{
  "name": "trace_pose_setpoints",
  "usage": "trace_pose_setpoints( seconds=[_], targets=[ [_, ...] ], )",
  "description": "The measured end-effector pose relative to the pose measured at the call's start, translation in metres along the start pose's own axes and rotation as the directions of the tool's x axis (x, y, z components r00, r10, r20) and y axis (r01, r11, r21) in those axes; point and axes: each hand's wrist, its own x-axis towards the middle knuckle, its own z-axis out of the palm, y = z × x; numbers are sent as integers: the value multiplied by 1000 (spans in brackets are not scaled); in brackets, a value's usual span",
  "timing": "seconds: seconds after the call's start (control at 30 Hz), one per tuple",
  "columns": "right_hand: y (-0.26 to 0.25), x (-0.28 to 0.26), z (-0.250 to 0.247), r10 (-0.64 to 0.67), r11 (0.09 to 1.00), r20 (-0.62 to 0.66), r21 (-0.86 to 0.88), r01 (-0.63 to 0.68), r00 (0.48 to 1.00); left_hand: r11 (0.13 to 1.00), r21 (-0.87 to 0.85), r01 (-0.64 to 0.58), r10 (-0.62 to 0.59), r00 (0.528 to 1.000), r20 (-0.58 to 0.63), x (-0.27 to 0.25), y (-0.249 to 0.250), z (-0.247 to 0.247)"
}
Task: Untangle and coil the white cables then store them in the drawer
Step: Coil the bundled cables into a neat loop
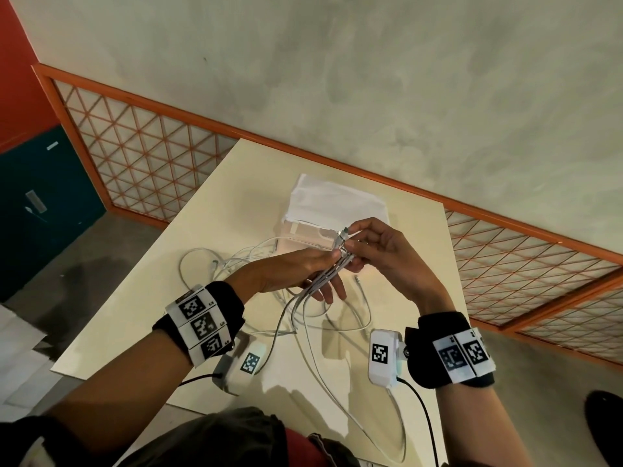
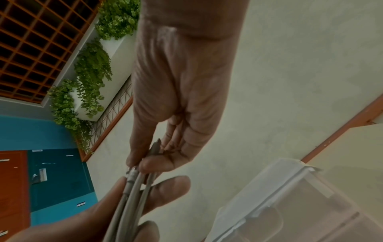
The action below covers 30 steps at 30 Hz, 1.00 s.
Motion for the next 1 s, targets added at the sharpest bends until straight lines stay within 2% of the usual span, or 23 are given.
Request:
trace_pose_setpoints(
  seconds=[0.1,0.33,0.47,0.57,0.7,0.8,1.0],
  targets=[
    [-2,-3,-4,-18,997,28,-72,20,999,999,-8,42,-43,999,-23,2,2,-1],
    [-2,-7,-4,-34,992,29,-118,37,999,989,38,140,-142,989,48,1,11,-6],
    [-2,-9,-3,-42,994,-45,-101,38,998,997,-17,78,-78,997,8,3,10,0],
    [-1,-10,-6,-28,993,-70,-113,20,997,998,-64,5,-10,996,-86,5,7,7],
    [-1,-12,-11,-2,993,-109,-118,-11,994,998,-25,-49,44,979,-197,10,6,17],
    [-2,-15,-12,11,992,-112,-127,-25,994,999,8,-46,46,973,-226,13,7,22],
    [-3,-22,-16,23,987,-66,-156,-33,998,999,33,36,-29,979,-204,15,11,27]
  ],
)
